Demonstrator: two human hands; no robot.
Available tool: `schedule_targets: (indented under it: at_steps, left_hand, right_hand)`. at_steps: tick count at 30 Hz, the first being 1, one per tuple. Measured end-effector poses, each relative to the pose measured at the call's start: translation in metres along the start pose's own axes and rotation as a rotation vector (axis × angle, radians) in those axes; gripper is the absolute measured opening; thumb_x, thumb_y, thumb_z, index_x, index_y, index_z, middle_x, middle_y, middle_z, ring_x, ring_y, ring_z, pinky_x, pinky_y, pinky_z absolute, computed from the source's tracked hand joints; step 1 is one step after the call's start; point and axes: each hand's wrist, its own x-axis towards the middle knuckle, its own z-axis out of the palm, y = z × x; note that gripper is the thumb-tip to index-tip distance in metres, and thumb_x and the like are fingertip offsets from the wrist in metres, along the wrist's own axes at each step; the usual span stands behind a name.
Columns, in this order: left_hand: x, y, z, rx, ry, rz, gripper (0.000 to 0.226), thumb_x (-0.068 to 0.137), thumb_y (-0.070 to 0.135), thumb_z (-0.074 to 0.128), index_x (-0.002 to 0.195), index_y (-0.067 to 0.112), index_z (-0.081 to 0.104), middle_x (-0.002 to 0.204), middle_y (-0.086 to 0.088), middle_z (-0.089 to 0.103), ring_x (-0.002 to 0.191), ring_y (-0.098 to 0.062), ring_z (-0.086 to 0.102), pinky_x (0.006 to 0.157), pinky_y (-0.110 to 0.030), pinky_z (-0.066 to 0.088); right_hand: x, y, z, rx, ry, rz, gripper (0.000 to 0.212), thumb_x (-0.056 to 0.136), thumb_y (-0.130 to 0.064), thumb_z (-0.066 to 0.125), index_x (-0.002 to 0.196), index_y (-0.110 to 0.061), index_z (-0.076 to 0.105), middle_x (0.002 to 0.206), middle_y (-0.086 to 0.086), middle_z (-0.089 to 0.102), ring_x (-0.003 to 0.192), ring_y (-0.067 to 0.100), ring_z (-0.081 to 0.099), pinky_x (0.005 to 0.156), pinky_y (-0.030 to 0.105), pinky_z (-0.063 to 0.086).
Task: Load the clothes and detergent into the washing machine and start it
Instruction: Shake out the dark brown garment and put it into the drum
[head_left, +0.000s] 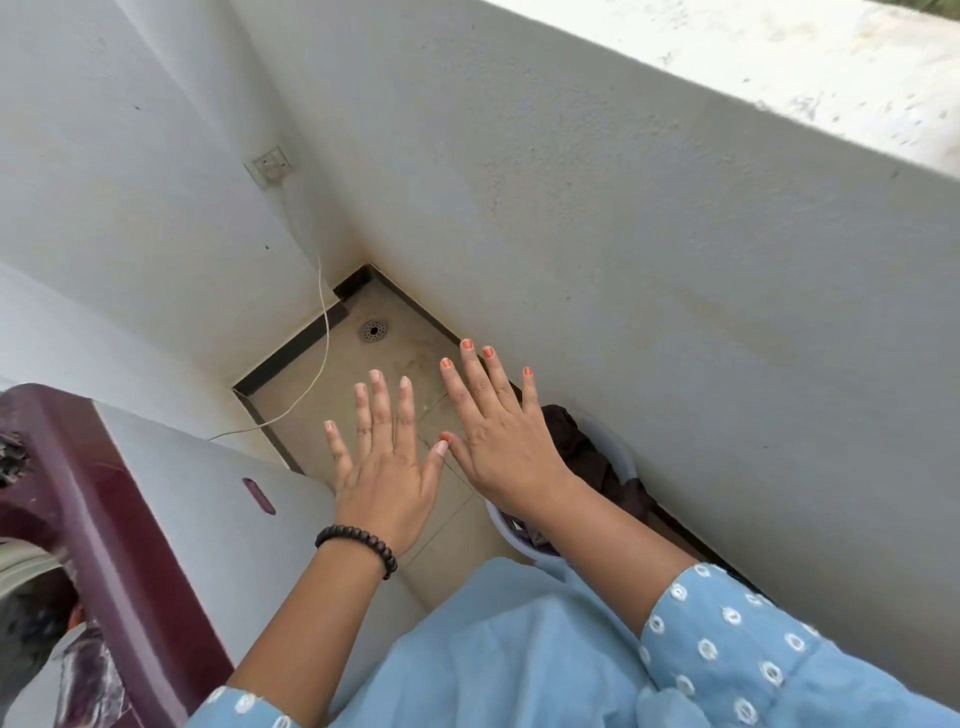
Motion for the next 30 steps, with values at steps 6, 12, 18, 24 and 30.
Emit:
schedule_targets:
  at_steps: [6,12,18,24,30]
  left_hand:
    - [0.01,-0.002,0.012,0.024,-0.063,0.094,0.076,0.083,0.065,-0.009,0.145,0.027,-0.031,0.153,0.0,-0.041,0.139,-0.016,-0.04,0.116,-0.051,-0.018]
    - [0.027,0.017,0.041,0.063,-0.145,0.219,0.075,0.086,0.063,-0.008,0.146,0.024,-0.032,0.154,-0.003,-0.041,0.143,-0.02,-0.036,0.115,-0.052,-0.018]
    - [0.042,0.025,0.088,0.079,-0.211,0.32,0.073,0.087,0.06,-0.007,0.146,0.024,-0.033,0.155,-0.005,-0.036,0.142,-0.017,-0.036,0.114,-0.053,-0.017]
    - [0.056,0.027,0.141,0.094,-0.156,0.39,0.073,0.094,0.049,0.024,0.154,0.015,-0.002,0.162,-0.011,0.002,0.15,-0.024,0.0,0.116,-0.056,0.01]
    - [0.075,0.019,0.187,0.099,-0.218,0.426,0.084,0.091,0.036,0.061,0.155,0.009,0.014,0.162,-0.016,0.019,0.15,-0.031,0.02,0.115,-0.055,0.017]
  right_hand:
    - [-0.013,0.005,0.011,-0.023,0.0,0.098,0.074,0.097,-0.046,0.045,0.157,-0.018,0.013,0.165,0.009,0.004,0.152,0.028,0.004,0.116,0.06,0.014]
    - [-0.034,0.026,0.028,0.008,-0.043,0.249,0.074,0.097,-0.045,0.041,0.157,-0.019,0.005,0.165,0.008,-0.003,0.148,0.023,-0.012,0.118,0.058,0.009]
    - [-0.051,0.046,0.061,0.007,-0.064,0.351,0.078,0.094,-0.041,0.053,0.156,-0.017,0.013,0.165,0.011,0.007,0.152,0.029,0.006,0.117,0.056,0.014]
    - [-0.063,0.072,0.105,0.076,-0.142,0.446,0.082,0.093,-0.038,0.058,0.157,-0.019,0.011,0.165,0.008,-0.001,0.151,0.025,-0.002,0.118,0.054,0.009]
    - [-0.064,0.09,0.156,0.088,-0.283,0.501,0.082,0.093,-0.036,0.058,0.157,-0.02,0.008,0.165,0.007,-0.003,0.152,0.027,-0.001,0.119,0.055,0.007]
